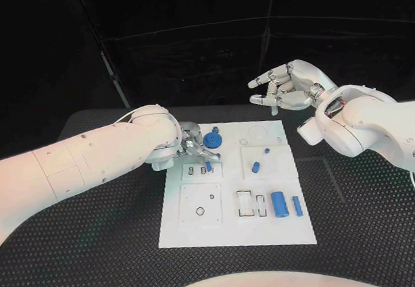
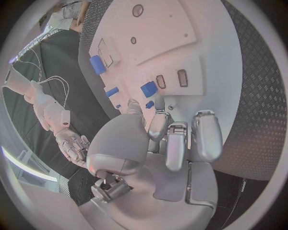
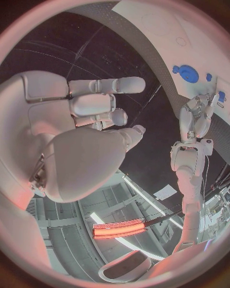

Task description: Assemble the parts on the task board

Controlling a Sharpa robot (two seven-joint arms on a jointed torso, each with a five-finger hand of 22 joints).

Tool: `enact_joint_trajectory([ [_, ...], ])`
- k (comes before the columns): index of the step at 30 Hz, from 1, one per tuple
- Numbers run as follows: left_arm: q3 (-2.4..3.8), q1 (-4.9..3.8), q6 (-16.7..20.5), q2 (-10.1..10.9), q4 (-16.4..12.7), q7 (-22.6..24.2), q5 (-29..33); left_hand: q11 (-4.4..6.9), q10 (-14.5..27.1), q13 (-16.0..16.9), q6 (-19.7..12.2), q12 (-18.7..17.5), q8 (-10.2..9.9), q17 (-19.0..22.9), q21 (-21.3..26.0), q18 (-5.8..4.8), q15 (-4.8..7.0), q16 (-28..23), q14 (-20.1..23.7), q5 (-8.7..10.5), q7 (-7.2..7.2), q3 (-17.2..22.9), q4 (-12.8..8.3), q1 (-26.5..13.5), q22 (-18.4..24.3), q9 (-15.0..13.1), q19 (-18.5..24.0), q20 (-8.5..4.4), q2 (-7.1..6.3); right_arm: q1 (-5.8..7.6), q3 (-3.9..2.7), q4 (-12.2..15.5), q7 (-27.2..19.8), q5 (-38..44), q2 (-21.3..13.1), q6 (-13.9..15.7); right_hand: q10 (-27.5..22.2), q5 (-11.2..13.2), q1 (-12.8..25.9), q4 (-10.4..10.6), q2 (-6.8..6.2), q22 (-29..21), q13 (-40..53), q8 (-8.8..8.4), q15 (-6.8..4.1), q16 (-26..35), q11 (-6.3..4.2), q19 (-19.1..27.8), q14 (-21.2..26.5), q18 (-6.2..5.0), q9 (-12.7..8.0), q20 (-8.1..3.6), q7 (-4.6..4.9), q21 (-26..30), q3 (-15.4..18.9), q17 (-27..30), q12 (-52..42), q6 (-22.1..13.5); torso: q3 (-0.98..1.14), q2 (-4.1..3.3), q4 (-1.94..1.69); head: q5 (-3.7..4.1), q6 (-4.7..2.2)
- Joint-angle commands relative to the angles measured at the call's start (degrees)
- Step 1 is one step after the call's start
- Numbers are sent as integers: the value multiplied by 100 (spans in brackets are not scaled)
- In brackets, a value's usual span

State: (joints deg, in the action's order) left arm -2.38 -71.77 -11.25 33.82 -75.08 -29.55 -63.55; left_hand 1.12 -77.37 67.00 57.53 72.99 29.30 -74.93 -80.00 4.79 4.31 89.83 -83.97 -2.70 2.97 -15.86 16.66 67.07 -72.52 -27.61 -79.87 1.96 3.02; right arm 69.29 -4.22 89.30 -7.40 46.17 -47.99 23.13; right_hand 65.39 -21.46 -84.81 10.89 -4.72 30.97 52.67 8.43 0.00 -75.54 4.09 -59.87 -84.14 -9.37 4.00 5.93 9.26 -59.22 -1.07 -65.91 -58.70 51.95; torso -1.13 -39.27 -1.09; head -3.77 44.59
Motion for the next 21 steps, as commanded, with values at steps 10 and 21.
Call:
enact_joint_trajectory([
  [10,-5,-12,-299,-74,42,-63,-42,-5,-15,43,-49,55,81,-1507,-64,-116,4,17,-603,-2,-10,-5,-30,122,-58,-98,-50,9,92,12,-5,-29,2,29,48,-102,-54,-31,15,-15,17,-49,-27,20,-40,51,-4,70,-41,-92,-9,-10,-3,47,15,37,39,-56,-1,3,-6,-6,41],
  [21,-7,-13,-435,-93,82,-77,-42,-2,-18,57,-72,62,121,-1507,-76,-118,5,17,-603,-3,-14,15,-42,220,-79,-172,-49,9,114,12,-5,-51,8,29,69,-139,-56,-33,17,-14,16,-61,-31,21,-39,62,-4,76,-38,-94,-9,-10,-3,55,16,52,42,-57,-3,-1,-1,2,56],
])
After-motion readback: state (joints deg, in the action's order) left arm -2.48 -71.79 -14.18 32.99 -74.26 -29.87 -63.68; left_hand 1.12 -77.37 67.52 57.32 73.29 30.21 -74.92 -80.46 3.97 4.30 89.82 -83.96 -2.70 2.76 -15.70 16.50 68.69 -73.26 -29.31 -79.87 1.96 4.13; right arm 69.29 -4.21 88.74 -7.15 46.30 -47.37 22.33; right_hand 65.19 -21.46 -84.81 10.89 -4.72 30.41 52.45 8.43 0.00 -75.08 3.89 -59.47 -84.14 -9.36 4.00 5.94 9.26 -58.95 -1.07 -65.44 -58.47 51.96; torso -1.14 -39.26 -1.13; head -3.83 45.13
